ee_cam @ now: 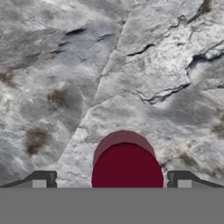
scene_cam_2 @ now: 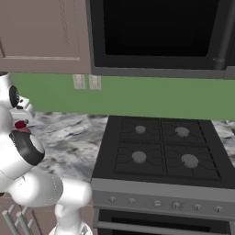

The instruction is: There is a wine glass and glass cup on the dining counter. Place the wine bottle next to the wine glass and the juice bottle next to the glass cup.

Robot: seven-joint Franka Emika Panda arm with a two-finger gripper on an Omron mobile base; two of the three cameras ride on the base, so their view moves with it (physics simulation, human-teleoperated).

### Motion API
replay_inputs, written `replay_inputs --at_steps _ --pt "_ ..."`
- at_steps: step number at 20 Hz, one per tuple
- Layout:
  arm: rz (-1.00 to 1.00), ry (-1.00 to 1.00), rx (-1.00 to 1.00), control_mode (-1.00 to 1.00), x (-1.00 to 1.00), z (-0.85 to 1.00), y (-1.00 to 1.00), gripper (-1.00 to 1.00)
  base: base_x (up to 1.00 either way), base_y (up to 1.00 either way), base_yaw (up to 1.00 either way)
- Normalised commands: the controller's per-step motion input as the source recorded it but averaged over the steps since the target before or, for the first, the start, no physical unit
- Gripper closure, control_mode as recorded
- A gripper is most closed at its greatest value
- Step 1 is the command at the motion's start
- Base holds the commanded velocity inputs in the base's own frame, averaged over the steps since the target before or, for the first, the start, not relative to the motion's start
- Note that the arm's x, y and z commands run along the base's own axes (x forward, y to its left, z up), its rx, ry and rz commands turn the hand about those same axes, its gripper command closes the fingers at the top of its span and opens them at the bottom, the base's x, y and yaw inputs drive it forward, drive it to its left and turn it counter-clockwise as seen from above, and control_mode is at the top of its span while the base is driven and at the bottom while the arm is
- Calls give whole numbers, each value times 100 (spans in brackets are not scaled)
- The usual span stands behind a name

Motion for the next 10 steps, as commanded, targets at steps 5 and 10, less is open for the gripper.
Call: replay_inputs --at_steps 5,10 --pt "0 0 -2 -100 0 -20 -3 -100 0 0 0" --pt "0 0 0 -100 0 -6 -4 -100 0 0 0"
